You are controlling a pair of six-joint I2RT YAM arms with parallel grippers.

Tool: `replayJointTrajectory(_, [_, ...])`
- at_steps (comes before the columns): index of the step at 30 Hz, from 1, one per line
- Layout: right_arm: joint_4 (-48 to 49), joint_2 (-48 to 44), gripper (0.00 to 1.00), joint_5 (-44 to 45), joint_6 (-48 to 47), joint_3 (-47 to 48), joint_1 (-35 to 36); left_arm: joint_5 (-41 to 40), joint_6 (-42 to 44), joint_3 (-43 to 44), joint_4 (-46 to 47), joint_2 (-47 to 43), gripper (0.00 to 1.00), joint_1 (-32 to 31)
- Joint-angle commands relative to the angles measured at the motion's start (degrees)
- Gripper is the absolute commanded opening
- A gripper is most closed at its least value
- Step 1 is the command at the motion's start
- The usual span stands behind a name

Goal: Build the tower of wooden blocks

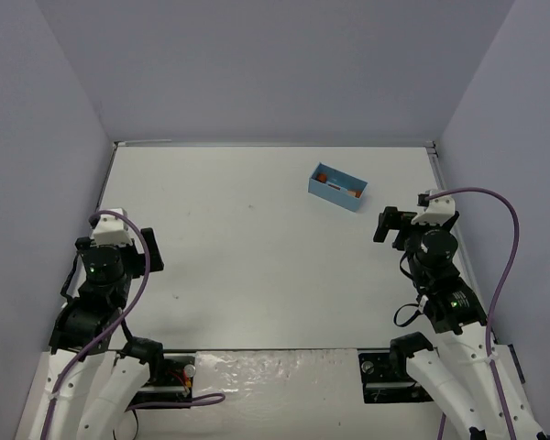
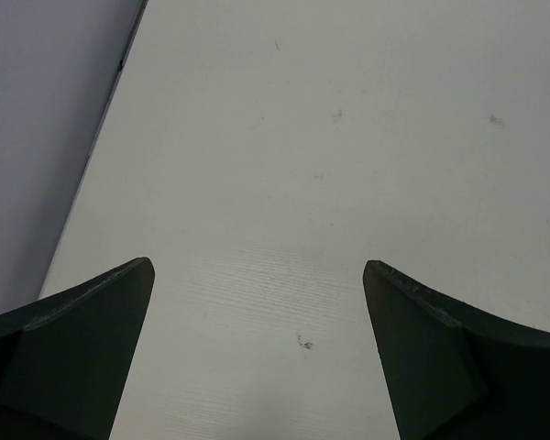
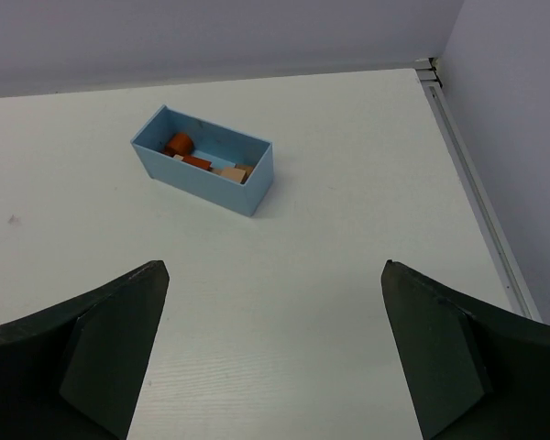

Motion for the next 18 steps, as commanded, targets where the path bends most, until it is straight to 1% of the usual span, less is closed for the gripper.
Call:
replayJointTrajectory(1, [3.8,0.3,1.0,-0.6,-0.4,1.5,0.1,-0.5,-1.3,1.5,2.8,1.7,0.97,-0.3])
replayJointTrajectory(5, [3.8,1.9,1.0,0.7,0.8,1.5,0.1,-1.3,-2.8,1.4,2.7,3.2,0.97,-0.3])
replayJointTrajectory(8, [3.8,6.0,1.0,-2.9,0.2,2.2,0.2,0.5,-3.6,1.2,2.8,5.1,0.97,-0.3])
replayJointTrajectory(10, [4.1,8.7,1.0,-3.6,0.9,3.2,0.2,1.3,-3.6,1.3,2.9,6.1,0.97,-0.3])
replayJointTrajectory(14, [4.2,16.8,1.0,-6.9,1.7,7.8,0.1,2.4,-3.7,1.6,3.0,8.4,0.97,-0.2])
replayJointTrajectory(16, [4.5,23.6,1.0,-7.9,2.4,11.8,-0.3,2.9,-3.8,1.5,3.3,9.3,0.97,-0.2])
replayJointTrajectory(18, [4.8,29.8,1.0,-13.9,1.3,16.5,-1.7,3.5,-4.0,1.5,3.6,10.3,0.97,-0.2])
